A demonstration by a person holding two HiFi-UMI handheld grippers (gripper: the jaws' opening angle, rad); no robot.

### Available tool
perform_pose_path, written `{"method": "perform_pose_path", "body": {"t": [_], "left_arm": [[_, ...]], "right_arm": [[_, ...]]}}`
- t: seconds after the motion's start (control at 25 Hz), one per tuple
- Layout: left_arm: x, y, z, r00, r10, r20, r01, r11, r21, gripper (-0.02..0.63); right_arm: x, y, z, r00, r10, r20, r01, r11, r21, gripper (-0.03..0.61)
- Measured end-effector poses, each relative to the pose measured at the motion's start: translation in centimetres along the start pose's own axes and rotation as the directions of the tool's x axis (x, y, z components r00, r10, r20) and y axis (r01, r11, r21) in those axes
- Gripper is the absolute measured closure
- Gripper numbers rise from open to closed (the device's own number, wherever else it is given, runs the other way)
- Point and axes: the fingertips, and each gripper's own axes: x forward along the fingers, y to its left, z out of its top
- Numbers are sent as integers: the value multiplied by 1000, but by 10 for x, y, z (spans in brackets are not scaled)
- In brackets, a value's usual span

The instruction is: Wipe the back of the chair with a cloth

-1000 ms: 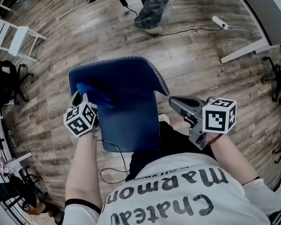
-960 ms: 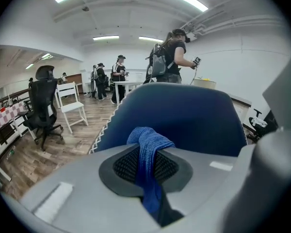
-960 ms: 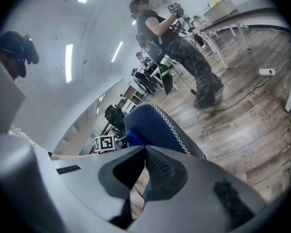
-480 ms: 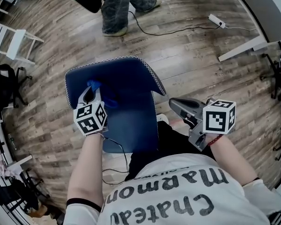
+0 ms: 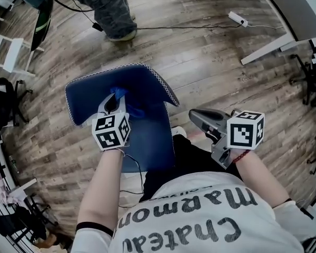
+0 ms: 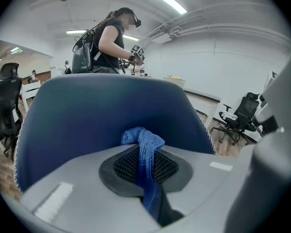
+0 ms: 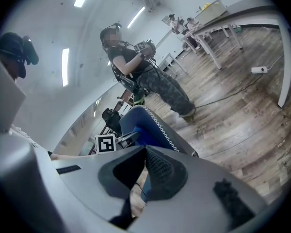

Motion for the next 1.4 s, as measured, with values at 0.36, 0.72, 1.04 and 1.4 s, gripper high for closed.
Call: {"method": "perform_pose_path", "body": {"t": [0.36,0.72,1.04,1.4], "left_arm": [[20,-61,-2,991,-131,-25,132,989,65,574],[20,-109,-1,959,-279,-49,283,953,111,574],[13,-123,2,942,-335,-23,335,936,104,574],[-2,-68,-19,976,-217,-27,218,975,33,572]], "right_arm": [[-7,-8,-4,1000,-8,1,8,1000,7,563],[-16,-14,-3,999,-26,18,26,1000,14,563],[-10,-5,-9,1000,-12,10,12,1000,3,563],[3,8,-29,1000,-12,-9,12,1000,5,563]]}}
